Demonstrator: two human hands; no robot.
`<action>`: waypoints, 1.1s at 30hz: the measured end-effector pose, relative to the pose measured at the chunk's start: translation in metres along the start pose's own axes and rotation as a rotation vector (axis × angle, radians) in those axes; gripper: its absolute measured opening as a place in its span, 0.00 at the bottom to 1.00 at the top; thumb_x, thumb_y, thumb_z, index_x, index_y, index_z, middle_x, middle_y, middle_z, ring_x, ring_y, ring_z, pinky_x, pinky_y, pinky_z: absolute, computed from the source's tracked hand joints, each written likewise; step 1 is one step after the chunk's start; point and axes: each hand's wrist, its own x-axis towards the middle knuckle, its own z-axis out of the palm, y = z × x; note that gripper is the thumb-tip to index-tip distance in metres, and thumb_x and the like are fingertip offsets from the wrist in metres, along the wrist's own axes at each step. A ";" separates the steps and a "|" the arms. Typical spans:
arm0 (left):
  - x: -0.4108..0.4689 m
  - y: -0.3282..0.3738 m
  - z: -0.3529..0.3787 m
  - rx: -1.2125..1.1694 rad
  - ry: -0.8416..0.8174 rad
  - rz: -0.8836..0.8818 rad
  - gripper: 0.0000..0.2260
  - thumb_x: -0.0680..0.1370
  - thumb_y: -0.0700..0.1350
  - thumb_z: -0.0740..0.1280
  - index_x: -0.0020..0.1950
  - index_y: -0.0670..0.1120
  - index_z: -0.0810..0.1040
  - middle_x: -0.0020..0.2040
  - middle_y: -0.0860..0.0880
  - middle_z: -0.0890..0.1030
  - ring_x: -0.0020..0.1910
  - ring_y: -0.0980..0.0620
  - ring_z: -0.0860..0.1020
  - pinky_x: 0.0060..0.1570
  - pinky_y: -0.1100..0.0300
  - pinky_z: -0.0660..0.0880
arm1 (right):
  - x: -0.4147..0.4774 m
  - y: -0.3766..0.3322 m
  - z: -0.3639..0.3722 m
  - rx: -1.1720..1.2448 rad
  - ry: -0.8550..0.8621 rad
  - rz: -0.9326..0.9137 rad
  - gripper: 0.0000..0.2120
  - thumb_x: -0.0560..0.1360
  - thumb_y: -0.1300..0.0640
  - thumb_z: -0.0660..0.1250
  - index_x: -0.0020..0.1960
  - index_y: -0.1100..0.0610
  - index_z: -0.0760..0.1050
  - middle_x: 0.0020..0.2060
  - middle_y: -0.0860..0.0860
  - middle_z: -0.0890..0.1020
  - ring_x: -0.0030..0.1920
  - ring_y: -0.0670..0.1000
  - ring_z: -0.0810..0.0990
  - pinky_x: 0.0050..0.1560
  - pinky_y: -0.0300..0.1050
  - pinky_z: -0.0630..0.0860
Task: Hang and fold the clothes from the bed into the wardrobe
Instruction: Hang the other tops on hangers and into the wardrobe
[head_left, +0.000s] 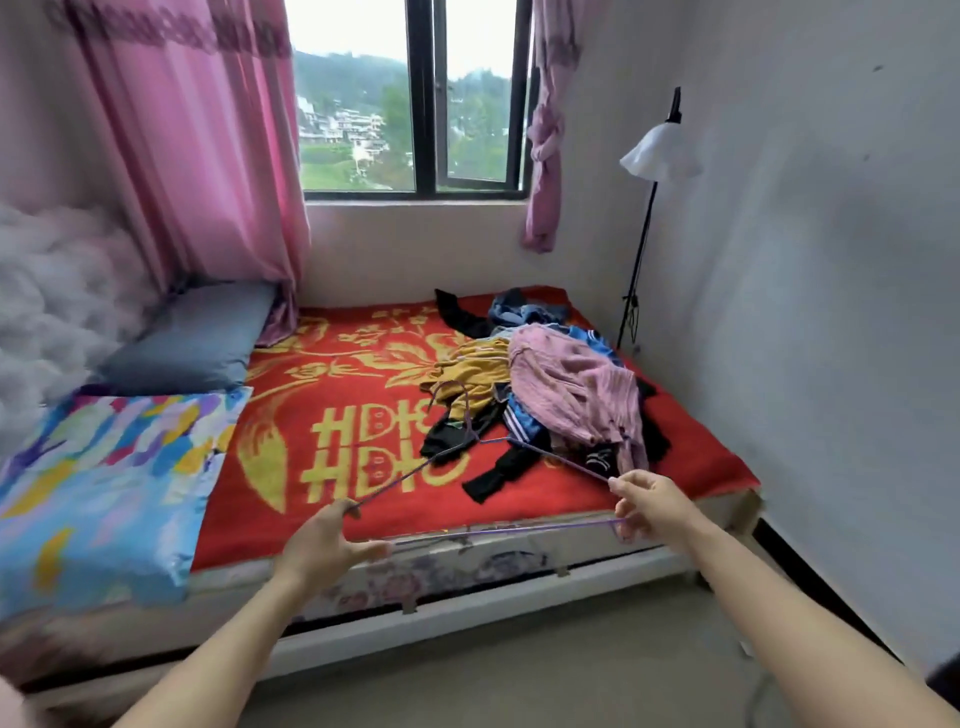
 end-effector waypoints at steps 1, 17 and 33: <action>0.013 -0.001 0.004 -0.076 -0.005 -0.020 0.29 0.63 0.64 0.73 0.54 0.45 0.72 0.41 0.53 0.75 0.39 0.53 0.76 0.37 0.61 0.70 | 0.011 0.003 0.004 -0.016 0.015 0.017 0.10 0.78 0.57 0.63 0.39 0.57 0.70 0.28 0.52 0.75 0.20 0.47 0.74 0.21 0.34 0.63; 0.337 -0.152 0.018 -0.034 0.250 -0.330 0.14 0.78 0.49 0.65 0.60 0.45 0.79 0.57 0.39 0.78 0.60 0.39 0.72 0.55 0.47 0.68 | 0.331 -0.050 0.194 -0.340 0.077 0.073 0.08 0.77 0.56 0.64 0.56 0.55 0.76 0.43 0.49 0.77 0.50 0.54 0.74 0.52 0.42 0.69; 0.446 0.011 0.131 0.347 -0.443 -0.013 0.31 0.78 0.60 0.57 0.77 0.52 0.49 0.76 0.42 0.52 0.75 0.43 0.52 0.70 0.49 0.59 | 0.307 -0.022 0.082 -0.525 0.358 0.502 0.15 0.78 0.54 0.59 0.62 0.58 0.73 0.64 0.57 0.69 0.65 0.55 0.67 0.61 0.38 0.63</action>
